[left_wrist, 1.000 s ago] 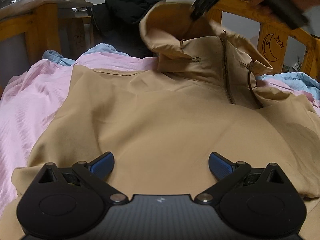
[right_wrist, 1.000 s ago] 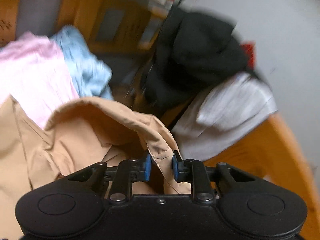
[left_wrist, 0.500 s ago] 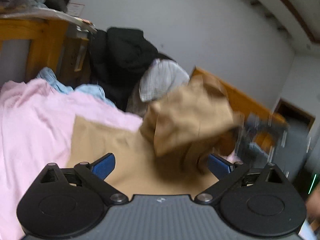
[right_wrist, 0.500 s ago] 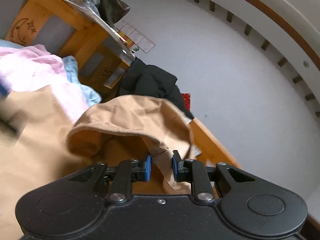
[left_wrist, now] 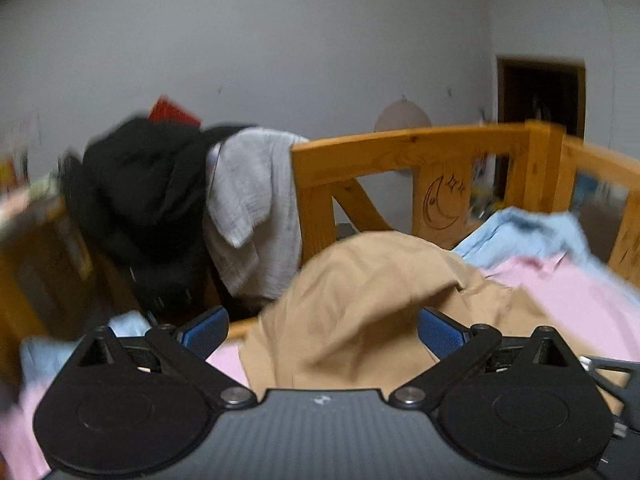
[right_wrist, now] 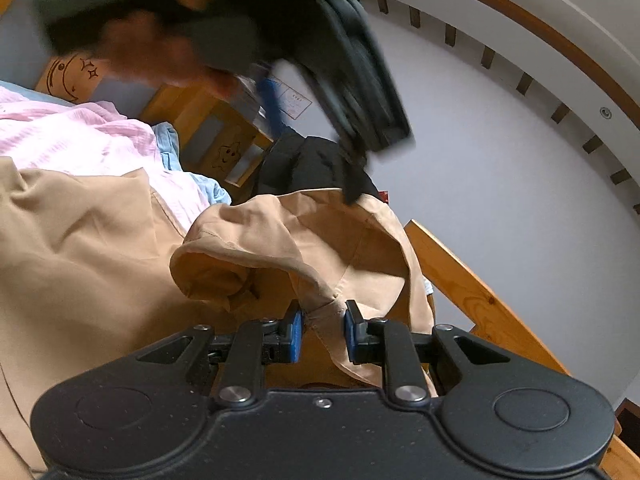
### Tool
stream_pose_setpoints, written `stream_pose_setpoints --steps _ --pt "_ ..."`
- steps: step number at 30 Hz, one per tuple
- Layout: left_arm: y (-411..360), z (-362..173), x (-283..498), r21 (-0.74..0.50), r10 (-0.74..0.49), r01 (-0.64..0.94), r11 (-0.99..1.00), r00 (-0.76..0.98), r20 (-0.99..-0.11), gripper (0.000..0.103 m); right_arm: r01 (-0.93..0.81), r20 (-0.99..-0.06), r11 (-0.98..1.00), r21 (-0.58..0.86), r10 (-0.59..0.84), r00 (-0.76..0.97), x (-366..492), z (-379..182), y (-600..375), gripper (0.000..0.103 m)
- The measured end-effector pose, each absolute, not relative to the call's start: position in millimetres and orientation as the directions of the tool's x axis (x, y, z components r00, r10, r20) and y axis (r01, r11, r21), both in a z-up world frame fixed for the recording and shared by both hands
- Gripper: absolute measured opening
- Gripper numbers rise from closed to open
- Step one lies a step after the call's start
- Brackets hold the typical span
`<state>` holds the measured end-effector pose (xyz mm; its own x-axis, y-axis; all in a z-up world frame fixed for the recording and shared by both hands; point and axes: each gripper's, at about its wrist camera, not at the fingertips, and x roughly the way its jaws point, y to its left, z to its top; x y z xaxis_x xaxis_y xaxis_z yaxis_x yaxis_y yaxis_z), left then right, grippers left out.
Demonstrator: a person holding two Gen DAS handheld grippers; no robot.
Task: Fold large clothes
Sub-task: 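Grasp the hood with the right tool and lift it, then fold the hood toward the hem with the right tool while the left tool grips the hood edge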
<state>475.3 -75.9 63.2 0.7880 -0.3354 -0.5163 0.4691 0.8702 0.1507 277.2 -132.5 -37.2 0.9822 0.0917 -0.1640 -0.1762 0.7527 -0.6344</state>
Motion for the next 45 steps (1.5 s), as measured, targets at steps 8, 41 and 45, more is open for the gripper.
stream_pose_setpoints --steps 8,41,45 --pt "-117.9 43.6 506.0 0.202 -0.284 0.464 0.863 0.775 -0.565 0.005 -0.231 -0.205 0.733 -0.640 0.127 0.971 274.7 -44.7 -132.1 0.023" --pt "-73.8 55.0 449.2 0.079 -0.452 0.537 0.840 0.773 -0.446 0.000 -0.283 -0.429 0.838 0.466 0.494 0.756 313.8 -36.1 -227.1 0.023" --pt "-78.1 59.3 438.1 0.094 -0.466 0.554 0.827 0.770 -0.437 0.000 -0.217 -0.407 0.786 0.579 0.508 0.759 354.3 -55.6 -186.4 0.023"
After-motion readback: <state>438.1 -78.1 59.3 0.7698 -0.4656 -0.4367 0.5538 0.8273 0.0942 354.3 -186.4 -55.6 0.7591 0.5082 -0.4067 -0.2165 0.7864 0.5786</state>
